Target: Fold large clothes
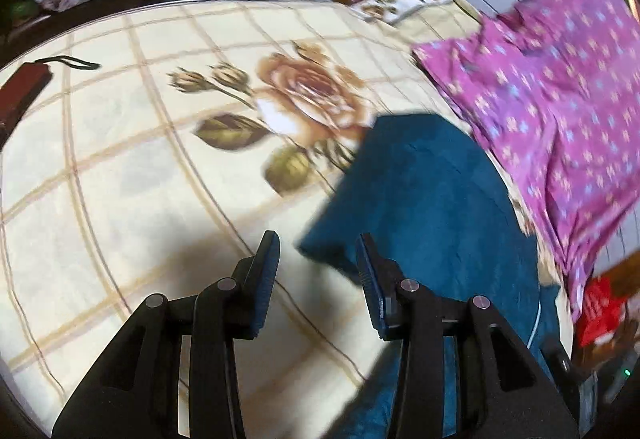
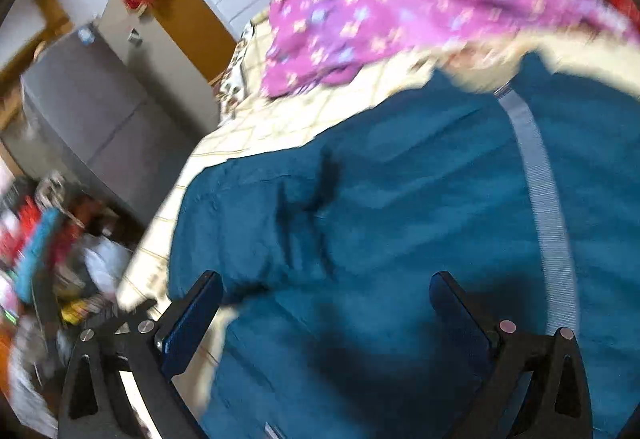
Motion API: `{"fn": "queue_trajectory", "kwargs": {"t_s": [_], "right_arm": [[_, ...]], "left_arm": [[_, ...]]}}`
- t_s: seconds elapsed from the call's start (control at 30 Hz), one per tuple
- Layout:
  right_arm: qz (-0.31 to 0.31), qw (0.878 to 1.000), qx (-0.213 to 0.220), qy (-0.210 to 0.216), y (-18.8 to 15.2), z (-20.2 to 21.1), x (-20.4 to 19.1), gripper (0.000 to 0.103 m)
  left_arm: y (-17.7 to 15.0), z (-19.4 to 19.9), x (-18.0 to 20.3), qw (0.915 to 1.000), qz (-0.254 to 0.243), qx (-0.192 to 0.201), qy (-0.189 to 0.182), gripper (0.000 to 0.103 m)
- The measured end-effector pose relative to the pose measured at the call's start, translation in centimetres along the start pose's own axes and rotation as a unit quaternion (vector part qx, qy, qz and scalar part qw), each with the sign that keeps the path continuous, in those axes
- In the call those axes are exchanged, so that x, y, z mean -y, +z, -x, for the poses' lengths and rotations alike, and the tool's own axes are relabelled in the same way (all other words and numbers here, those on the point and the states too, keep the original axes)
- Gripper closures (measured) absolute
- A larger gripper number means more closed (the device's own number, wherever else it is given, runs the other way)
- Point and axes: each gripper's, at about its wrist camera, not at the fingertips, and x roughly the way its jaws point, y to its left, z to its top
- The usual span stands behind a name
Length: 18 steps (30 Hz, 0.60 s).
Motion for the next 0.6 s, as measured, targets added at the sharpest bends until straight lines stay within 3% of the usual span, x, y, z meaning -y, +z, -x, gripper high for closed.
{"fn": "queue_trajectory", "kwargs": {"t_s": [0.07,0.13,0.2,0.3,0.37,0.4,0.43,0.47,0.6], "right_arm": [[-0.035,0.998,-0.028,0.042,0.6,-3.6,0.4,0.000],[-0.071,0.995,-0.045,0.058,0.8,-6.5,0.9,0.000],[-0.085,0.993,-0.032,0.073,1.1,-7.6,1.1,0.000],[-0.101,0.984,-0.036,0.144,1.5,-8.4,0.8,0.000],[-0.099,0.976,-0.045,0.189,1.7,-9.1,0.4,0.014],[-0.099,0.974,-0.047,0.198,1.7,-9.4,0.3,0.026],[-0.099,0.974,-0.045,0.201,1.6,-9.5,0.2,0.038],[-0.098,0.972,-0.049,0.206,1.4,-9.6,0.0,0.041],[-0.051,0.979,-0.042,0.194,0.5,-8.5,-1.4,0.074]], "left_arm": [[1.1,0.3,-1.0,0.9998,0.013,0.013,0.008,0.065],[1.7,0.5,-1.8,0.9994,0.025,0.020,0.011,0.065],[2.0,0.6,-2.1,0.9991,0.031,0.025,0.014,0.065],[1.9,0.3,-1.8,0.9995,0.024,0.017,0.011,0.065],[1.8,-0.1,-1.2,0.9998,0.009,0.008,0.014,0.065],[1.7,-0.2,-1.0,0.9999,0.005,0.006,0.015,0.065],[1.5,-0.4,-0.9,0.9999,0.003,0.002,0.015,0.065],[1.5,-0.5,-0.8,0.9999,0.003,-0.001,0.016,0.065],[1.2,-0.7,-0.7,0.9998,0.008,-0.002,0.020,0.065]]}}
